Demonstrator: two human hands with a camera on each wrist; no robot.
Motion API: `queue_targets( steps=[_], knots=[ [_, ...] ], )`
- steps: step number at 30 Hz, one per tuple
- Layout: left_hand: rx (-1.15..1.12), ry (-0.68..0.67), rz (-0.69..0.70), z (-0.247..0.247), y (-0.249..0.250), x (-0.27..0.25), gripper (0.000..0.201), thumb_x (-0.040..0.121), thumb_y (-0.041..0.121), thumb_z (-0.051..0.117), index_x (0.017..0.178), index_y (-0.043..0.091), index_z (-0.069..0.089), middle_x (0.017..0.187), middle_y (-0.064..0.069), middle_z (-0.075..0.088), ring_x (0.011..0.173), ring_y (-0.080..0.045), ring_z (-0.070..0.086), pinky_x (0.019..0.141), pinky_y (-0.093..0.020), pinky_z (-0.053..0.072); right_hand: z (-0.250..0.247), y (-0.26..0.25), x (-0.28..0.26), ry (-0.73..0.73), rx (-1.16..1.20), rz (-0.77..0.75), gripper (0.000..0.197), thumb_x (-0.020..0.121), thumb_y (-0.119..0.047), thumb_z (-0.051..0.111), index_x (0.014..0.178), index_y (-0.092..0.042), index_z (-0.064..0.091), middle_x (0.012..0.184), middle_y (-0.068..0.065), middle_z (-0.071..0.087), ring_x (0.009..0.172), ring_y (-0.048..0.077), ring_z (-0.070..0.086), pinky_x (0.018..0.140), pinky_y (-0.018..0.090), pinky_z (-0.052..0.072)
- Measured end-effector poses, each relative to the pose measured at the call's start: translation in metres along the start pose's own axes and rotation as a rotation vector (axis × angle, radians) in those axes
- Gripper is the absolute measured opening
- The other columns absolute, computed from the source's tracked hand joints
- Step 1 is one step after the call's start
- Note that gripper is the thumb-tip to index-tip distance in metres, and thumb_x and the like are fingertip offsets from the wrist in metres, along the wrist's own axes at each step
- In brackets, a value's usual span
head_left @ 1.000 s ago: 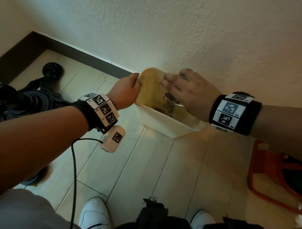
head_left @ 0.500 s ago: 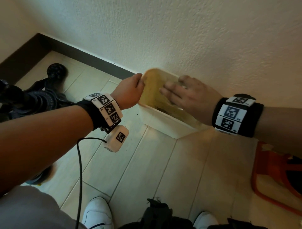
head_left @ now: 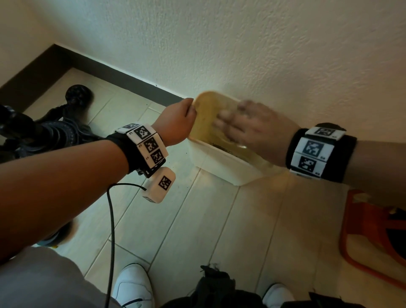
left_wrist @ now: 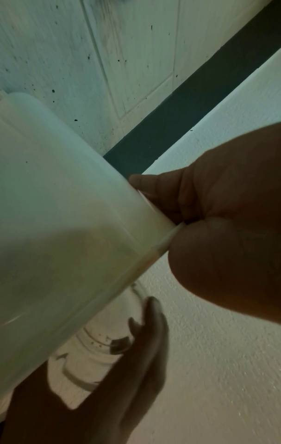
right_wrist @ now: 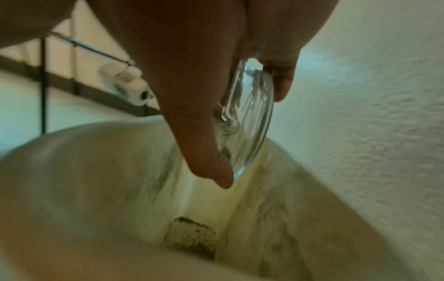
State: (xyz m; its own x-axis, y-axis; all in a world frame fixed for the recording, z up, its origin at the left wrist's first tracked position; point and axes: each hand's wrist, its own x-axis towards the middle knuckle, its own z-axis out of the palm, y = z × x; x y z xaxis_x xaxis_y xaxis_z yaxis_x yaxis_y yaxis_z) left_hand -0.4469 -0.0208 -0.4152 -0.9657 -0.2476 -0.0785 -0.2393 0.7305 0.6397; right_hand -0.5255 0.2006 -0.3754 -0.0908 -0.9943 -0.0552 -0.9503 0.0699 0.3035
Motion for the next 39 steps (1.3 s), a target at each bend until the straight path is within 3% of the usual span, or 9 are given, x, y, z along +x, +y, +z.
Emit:
queue_targets(
  steps=[4,8,11,15,19,26,32,35,39],
  knots=[
    [-0.009,0.002,0.005,0.0,-0.001,-0.001,0.041,0.106,0.027,0.031,0.121,0.005,0.061,0.101,-0.011,0.071,0.089,-0.026,0.066,0.077,-0.035,0.051,0.002,0.002,-0.003,-0.102,0.002,0.069,0.055,0.104,-0.017,0.007,0.153,-0.003,0.026,0.152,0.021,0.039,0.112,0.045,0.052,0.093,0.056,0.045],
    [-0.002,-0.005,0.005,0.0,0.0,0.0,0.04,0.106,0.027,0.031,0.119,0.004,0.061,0.1,-0.012,0.071,0.089,-0.027,0.066,0.075,-0.034,0.048,0.002,0.006,-0.001,-0.116,0.042,0.103,0.051,0.102,-0.014,0.03,0.151,-0.002,0.032,0.147,0.022,0.045,0.111,0.044,0.055,0.093,0.056,0.046],
    [0.007,0.004,0.007,0.001,-0.001,0.0,0.04,0.106,0.026,0.031,0.119,0.004,0.062,0.101,-0.012,0.071,0.09,-0.027,0.066,0.074,-0.033,0.047,0.003,0.01,-0.003,-0.129,0.022,0.118,0.059,0.102,-0.022,0.003,0.155,-0.003,0.021,0.154,0.021,0.035,0.116,0.043,0.051,0.095,0.055,0.043],
    [0.007,-0.007,0.007,0.0,-0.001,0.0,0.041,0.105,0.027,0.031,0.118,0.004,0.062,0.101,-0.012,0.071,0.089,-0.028,0.066,0.077,-0.038,0.051,0.007,0.001,-0.006,-0.14,-0.009,0.072,0.057,0.104,-0.018,-0.001,0.155,-0.004,0.02,0.155,0.02,0.035,0.116,0.044,0.051,0.096,0.055,0.042],
    [0.015,0.004,0.007,0.001,-0.001,0.0,0.039,0.106,0.026,0.032,0.118,0.004,0.062,0.101,-0.01,0.071,0.088,-0.025,0.064,0.073,-0.032,0.045,0.007,-0.008,-0.007,-0.055,0.026,-0.04,0.048,0.104,-0.007,0.032,0.151,-0.002,0.029,0.149,0.022,0.043,0.121,0.042,0.053,0.101,0.055,0.042],
    [0.034,0.029,0.003,0.004,-0.001,0.0,0.038,0.105,0.025,0.032,0.115,0.002,0.061,0.1,-0.013,0.071,0.09,-0.029,0.066,0.075,-0.036,0.048,-0.008,-0.01,-0.002,-0.108,0.002,-0.137,0.054,0.102,-0.009,0.011,0.151,-0.001,0.032,0.149,0.022,0.045,0.12,0.041,0.056,0.107,0.055,0.038],
    [0.049,0.044,-0.008,0.006,-0.001,0.001,0.037,0.104,0.023,0.033,0.113,0.001,0.061,0.098,-0.015,0.07,0.089,-0.031,0.065,0.076,-0.039,0.05,-0.012,-0.017,0.0,-0.12,-0.004,-0.124,0.055,0.1,-0.006,0.011,0.15,0.0,0.033,0.146,0.024,0.047,0.113,0.044,0.057,0.1,0.058,0.043],
    [0.05,0.042,-0.004,0.007,0.001,0.0,0.037,0.104,0.023,0.033,0.113,0.001,0.061,0.098,-0.015,0.07,0.088,-0.03,0.065,0.075,-0.038,0.049,-0.024,-0.011,0.004,-0.1,0.04,-0.055,0.067,0.101,-0.008,-0.003,0.14,0.005,0.049,0.135,0.027,0.058,0.1,0.041,0.064,0.091,0.053,0.051],
    [0.058,0.05,-0.007,0.008,-0.001,0.002,0.038,0.104,0.024,0.033,0.111,0.0,0.061,0.097,-0.016,0.07,0.087,-0.032,0.065,0.076,-0.041,0.05,-0.018,-0.008,0.004,-0.108,-0.028,-0.164,0.053,0.095,-0.007,0.032,0.146,0.001,0.043,0.142,0.022,0.052,0.109,0.04,0.061,0.098,0.053,0.045]
  ],
)
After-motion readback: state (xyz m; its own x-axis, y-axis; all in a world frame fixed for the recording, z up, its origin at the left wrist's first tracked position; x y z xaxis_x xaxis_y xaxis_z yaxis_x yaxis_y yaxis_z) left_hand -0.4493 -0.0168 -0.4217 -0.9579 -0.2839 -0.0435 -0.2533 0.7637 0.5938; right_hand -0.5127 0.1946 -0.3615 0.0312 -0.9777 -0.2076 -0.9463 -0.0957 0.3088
